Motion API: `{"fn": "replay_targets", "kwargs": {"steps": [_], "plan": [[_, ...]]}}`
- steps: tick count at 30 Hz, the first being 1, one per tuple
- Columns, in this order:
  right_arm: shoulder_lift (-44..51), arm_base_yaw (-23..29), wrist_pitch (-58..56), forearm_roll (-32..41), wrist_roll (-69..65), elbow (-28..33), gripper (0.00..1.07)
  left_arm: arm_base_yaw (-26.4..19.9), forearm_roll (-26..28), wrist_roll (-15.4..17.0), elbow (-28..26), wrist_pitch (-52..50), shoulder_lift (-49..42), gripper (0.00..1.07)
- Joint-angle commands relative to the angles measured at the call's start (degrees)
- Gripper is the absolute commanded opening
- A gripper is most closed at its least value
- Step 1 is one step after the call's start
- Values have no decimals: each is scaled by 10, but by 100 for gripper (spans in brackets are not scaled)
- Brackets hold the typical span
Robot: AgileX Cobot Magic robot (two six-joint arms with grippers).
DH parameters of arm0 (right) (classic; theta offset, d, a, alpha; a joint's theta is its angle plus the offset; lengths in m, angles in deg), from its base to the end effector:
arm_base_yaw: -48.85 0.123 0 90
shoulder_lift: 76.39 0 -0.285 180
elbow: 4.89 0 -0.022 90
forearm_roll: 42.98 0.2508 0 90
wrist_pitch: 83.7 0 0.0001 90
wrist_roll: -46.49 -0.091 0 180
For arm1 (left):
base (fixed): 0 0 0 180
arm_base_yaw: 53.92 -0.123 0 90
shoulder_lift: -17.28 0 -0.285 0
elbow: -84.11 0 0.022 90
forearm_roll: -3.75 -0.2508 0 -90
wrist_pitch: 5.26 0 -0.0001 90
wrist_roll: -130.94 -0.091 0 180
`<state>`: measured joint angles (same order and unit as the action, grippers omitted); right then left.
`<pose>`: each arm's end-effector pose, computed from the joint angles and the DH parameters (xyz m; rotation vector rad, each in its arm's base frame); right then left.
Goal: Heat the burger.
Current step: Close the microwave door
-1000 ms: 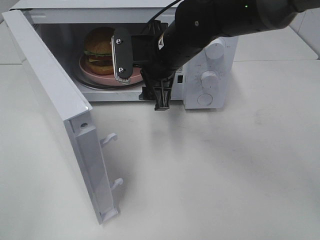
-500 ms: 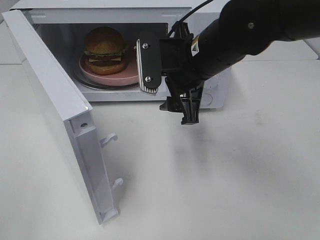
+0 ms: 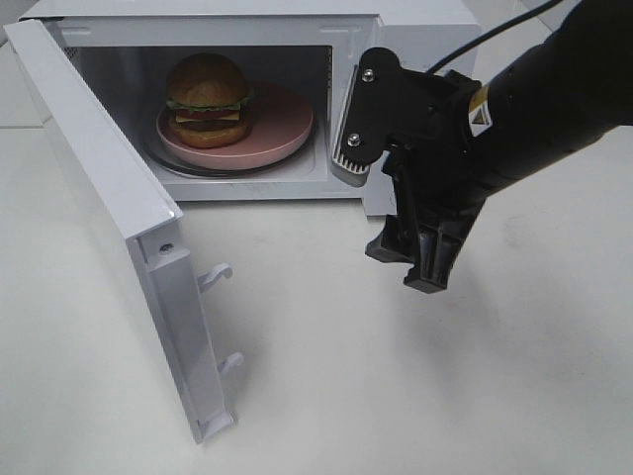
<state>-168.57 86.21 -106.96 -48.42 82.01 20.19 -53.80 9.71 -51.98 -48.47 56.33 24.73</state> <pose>0.2419 0.1804 0.2423 -1.5278 1.9170 -0.0702 -0.0090 -0.0083 0.2820 0.0611 2.0286 -0.0933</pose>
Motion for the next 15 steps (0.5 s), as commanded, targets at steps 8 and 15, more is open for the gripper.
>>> {"fn": "replay_targets", "kwargs": {"steps": [8,15], "plan": [[88,-1,-150,-2,-246,13,76,-1,2,1,2,-5,-9,100],[134,-1,-236,-3,-321,13,76,-1,2,1,2,-5,-9,100]]}}
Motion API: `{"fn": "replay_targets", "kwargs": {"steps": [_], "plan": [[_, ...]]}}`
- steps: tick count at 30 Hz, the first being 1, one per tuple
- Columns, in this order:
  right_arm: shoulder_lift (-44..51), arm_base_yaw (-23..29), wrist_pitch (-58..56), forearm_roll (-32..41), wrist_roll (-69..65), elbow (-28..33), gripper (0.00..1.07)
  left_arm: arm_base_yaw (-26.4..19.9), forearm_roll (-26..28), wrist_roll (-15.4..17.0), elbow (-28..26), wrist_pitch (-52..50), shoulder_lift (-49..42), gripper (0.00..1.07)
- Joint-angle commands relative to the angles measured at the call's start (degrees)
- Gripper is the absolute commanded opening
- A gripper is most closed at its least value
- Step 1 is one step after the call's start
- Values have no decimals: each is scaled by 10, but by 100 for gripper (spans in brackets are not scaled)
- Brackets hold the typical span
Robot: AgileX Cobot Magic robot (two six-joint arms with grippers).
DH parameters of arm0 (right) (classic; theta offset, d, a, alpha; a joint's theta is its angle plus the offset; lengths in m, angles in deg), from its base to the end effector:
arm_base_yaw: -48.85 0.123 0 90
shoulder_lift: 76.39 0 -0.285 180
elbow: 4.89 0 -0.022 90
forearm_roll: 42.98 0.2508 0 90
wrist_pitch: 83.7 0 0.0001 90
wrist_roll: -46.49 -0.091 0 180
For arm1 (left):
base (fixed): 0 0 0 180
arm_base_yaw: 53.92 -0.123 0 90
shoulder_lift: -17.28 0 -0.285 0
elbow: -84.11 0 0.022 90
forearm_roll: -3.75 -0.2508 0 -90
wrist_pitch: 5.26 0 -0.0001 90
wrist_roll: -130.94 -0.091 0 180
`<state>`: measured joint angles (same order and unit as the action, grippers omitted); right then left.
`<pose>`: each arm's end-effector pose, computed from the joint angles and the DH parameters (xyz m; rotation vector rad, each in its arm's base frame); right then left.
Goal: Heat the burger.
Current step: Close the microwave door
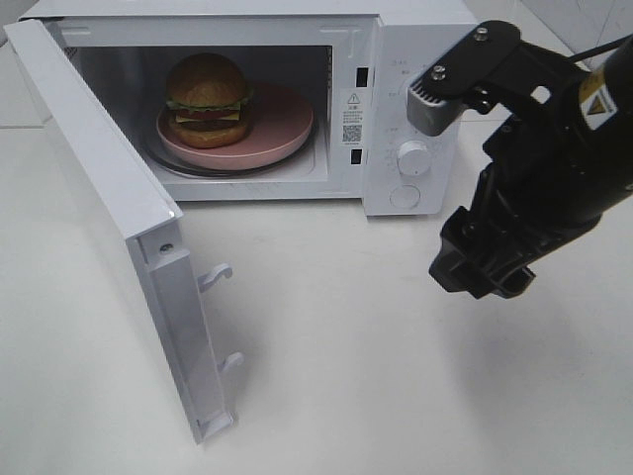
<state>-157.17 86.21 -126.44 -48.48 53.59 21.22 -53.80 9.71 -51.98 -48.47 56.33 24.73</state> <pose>0.1997 0.1450 0.2742 -1.0500 2.3870 0.0785 -0.0090 -0.0083 0.2820 0.0611 2.0286 -0.0933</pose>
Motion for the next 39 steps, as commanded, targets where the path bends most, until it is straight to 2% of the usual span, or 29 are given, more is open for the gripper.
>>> {"fn": "replay_targets", "kwargs": {"steps": [1,13,31,34,36,39], "plan": [[37,-1,-64,-3,-54,2,76,-1,2,1,2,-5,-9,100],[127,-1,-179,-2,-68,3,76,-1,2,1,2,-5,-9,100],[313,-1,-197,-19,-104,109,76,-1,2,1,2,-5,-9,100],[335,-19,-199,-20,-117,124,76,-1,2,1,2,-5,-9,100],[361,-84,-201,-20,-119,147,76,-1,2,1,2,-5,-9,100],[367,-97,-201,-20,-119,152,76,-1,2,1,2,-5,-9,100]]}}
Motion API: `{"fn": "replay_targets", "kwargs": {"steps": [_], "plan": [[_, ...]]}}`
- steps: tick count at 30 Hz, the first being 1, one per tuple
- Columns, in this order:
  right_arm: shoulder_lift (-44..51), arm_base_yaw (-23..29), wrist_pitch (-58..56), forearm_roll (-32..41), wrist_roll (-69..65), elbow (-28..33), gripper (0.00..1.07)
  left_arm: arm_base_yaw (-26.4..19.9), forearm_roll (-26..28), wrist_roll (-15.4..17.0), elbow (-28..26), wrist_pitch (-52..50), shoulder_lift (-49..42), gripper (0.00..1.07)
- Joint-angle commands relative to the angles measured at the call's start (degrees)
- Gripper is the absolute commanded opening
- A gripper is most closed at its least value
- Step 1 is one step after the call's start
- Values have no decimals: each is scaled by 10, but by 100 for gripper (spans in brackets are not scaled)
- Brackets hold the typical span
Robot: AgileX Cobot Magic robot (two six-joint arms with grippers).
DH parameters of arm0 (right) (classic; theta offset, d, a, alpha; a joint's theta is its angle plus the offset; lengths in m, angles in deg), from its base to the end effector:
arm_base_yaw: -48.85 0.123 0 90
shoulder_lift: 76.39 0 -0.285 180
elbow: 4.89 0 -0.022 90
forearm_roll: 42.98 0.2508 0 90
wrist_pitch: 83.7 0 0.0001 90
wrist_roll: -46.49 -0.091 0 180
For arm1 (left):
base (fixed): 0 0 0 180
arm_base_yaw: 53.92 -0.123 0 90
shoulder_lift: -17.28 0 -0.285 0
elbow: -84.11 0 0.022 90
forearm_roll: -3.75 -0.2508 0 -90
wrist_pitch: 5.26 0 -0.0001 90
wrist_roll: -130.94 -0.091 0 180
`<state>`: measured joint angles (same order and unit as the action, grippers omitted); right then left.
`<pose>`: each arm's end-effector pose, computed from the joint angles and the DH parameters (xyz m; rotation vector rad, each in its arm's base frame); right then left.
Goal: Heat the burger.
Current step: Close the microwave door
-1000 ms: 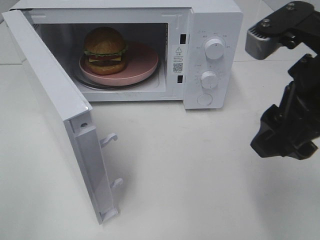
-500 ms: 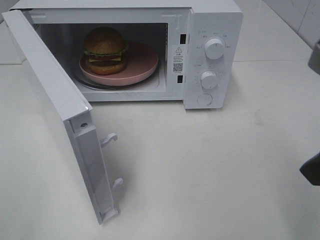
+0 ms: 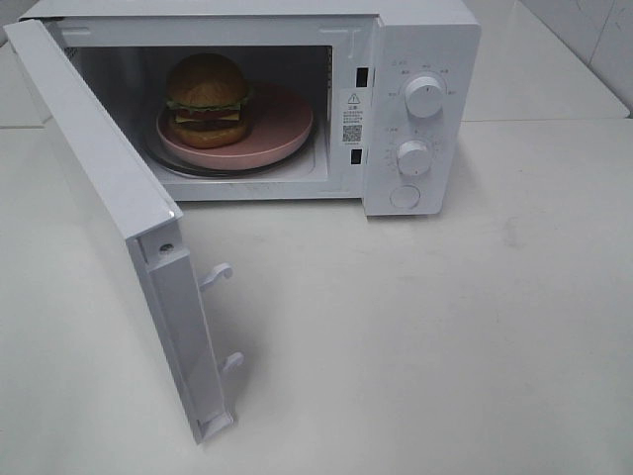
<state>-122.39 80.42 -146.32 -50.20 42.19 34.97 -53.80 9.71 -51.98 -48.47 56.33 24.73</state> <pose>0.0888 0.0427 0.2911 -0.6412 2.4987 0.0666 -0.0090 -0.0083 0.2820 0.0611 2.0286 -0.0933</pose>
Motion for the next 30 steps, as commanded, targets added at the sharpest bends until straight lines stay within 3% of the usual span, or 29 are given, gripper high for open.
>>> {"fn": "replay_targets", "kwargs": {"steps": [1,15,30], "plan": [[38,-66,0,-2,-5,23,76,-1,2,1,2,-5,-9,100],[213,-207,47,28,-5,84,76,-1,2,1,2,-5,-9,100],[352,-256,54,36,3,88,76,-1,2,1,2,-5,-9,100]]}}
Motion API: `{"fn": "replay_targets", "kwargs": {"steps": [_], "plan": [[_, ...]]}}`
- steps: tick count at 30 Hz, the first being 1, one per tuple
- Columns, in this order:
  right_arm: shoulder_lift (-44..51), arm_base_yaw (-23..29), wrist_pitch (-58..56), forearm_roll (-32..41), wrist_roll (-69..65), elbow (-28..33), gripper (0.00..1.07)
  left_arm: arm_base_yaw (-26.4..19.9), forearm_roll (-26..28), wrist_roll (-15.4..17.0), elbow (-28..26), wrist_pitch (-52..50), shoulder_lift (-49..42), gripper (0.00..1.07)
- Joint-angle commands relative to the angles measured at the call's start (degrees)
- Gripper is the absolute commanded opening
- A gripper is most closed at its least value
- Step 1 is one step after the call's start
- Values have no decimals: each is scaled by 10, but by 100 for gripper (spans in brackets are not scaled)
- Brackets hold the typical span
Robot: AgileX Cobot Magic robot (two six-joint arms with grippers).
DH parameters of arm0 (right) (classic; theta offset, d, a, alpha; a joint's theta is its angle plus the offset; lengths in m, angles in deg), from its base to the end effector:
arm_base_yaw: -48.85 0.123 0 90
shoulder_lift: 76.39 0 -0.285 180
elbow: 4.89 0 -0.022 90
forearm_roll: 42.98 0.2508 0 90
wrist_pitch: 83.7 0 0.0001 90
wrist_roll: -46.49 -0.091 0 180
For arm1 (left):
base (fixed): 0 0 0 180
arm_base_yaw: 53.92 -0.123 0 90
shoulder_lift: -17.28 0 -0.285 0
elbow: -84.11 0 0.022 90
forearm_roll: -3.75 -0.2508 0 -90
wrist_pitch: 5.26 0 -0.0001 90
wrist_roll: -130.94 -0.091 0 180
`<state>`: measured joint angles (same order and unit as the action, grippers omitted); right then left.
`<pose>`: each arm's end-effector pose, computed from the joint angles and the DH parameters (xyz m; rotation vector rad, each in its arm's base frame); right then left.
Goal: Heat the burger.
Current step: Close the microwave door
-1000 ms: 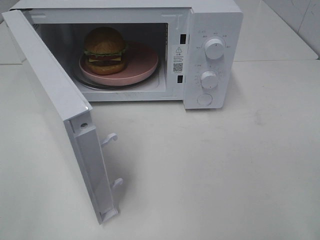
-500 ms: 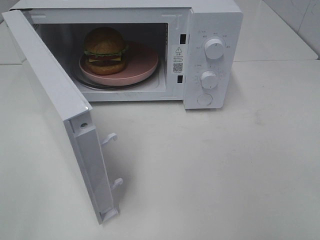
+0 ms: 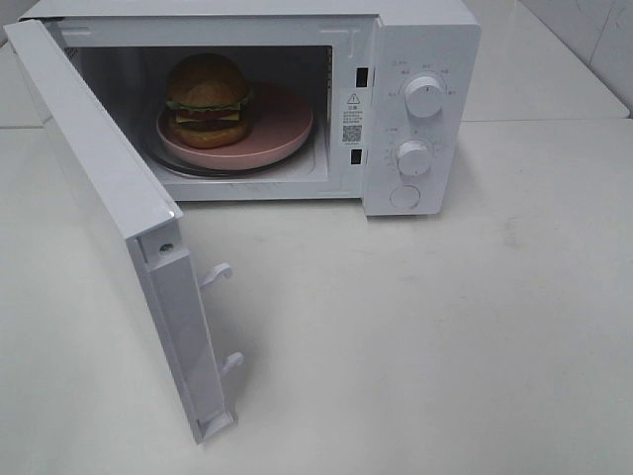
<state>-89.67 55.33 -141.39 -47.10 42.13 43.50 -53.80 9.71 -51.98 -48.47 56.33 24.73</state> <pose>0.0127 -0.0041 0.2823 -0.0415 2.0807 0.0287 -0.0090 -0.0083 0.2820 0.0611 2.0286 -0.0933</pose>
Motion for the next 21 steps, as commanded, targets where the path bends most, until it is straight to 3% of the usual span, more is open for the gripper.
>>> {"fn": "replay_targets", "kwargs": {"steps": [1,5,21], "plan": [[33,-5,5,5,4,2,76,-1,2,1,2,-5,-9,100],[74,-13,5,5,4,3,76,-1,2,1,2,-5,-9,100],[74,-18,5,5,5,3,76,-1,1,1,2,-5,-8,100]]}}
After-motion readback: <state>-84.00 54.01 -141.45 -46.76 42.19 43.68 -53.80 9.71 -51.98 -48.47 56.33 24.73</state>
